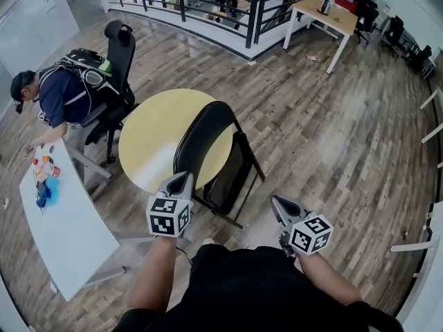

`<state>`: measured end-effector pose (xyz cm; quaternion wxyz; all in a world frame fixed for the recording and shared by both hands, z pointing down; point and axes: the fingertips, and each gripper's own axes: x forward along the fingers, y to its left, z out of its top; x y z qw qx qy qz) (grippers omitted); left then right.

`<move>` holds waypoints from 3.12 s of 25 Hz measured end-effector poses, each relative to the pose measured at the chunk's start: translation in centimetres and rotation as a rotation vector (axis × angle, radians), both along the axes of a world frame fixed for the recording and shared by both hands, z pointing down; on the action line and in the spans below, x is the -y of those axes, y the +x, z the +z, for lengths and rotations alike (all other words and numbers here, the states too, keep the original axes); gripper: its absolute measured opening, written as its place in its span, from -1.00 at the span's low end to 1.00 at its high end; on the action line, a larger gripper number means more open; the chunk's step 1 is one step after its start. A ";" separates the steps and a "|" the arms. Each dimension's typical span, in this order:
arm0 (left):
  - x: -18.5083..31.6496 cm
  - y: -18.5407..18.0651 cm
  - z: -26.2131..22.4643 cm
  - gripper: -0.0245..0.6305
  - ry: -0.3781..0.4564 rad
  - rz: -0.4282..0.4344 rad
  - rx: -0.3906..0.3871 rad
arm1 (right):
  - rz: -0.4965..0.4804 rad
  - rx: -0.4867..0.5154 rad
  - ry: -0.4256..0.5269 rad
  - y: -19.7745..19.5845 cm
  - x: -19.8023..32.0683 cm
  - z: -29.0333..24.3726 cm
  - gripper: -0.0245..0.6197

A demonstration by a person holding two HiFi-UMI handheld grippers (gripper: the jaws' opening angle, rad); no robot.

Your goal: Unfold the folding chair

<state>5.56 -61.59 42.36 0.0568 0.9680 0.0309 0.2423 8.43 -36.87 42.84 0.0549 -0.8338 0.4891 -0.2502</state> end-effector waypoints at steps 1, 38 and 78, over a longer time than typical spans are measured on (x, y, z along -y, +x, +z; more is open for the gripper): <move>0.9 0.5 -0.1 -0.90 0.006 0.010 0.003 | 0.019 0.007 0.004 0.0 0.1 -0.1 -0.94; 9.5 12.8 12.8 -0.43 -0.137 0.151 0.273 | 0.439 0.096 -0.112 -6.5 -1.2 2.9 -0.94; -7.6 11.3 7.1 -0.50 -0.052 0.023 0.294 | 0.088 0.143 -0.096 3.3 -13.4 9.9 -0.94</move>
